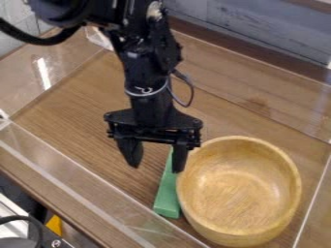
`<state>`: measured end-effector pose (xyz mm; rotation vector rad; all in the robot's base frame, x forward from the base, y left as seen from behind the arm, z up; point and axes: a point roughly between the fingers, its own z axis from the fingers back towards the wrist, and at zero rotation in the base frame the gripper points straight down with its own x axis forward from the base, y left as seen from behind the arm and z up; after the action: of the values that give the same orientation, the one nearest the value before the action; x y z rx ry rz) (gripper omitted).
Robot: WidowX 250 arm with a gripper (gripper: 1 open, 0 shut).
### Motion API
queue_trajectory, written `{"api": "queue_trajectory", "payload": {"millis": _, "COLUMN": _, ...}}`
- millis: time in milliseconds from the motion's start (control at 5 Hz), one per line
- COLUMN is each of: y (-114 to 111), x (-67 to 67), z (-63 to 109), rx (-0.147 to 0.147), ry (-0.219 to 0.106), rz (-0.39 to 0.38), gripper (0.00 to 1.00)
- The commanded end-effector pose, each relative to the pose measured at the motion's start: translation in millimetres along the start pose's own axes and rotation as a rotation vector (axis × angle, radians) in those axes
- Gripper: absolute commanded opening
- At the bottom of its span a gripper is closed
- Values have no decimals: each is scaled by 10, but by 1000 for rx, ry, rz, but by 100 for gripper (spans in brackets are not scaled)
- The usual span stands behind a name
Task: Put the green block in the brown bowl
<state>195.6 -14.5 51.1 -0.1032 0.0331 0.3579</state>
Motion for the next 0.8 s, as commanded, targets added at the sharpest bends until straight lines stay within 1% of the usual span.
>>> {"api": "queue_trajectory", "payload": {"millis": 0, "y": -51, "x": 36, "z": -7, "rx": -9, "ry": -34, "rz": 3, "gripper": 100}}
{"api": "queue_trajectory", "payload": {"millis": 600, "y": -123, "x": 20, "z": -49, "rx": -12, "ry": -51, "rz": 8, "gripper": 100}}
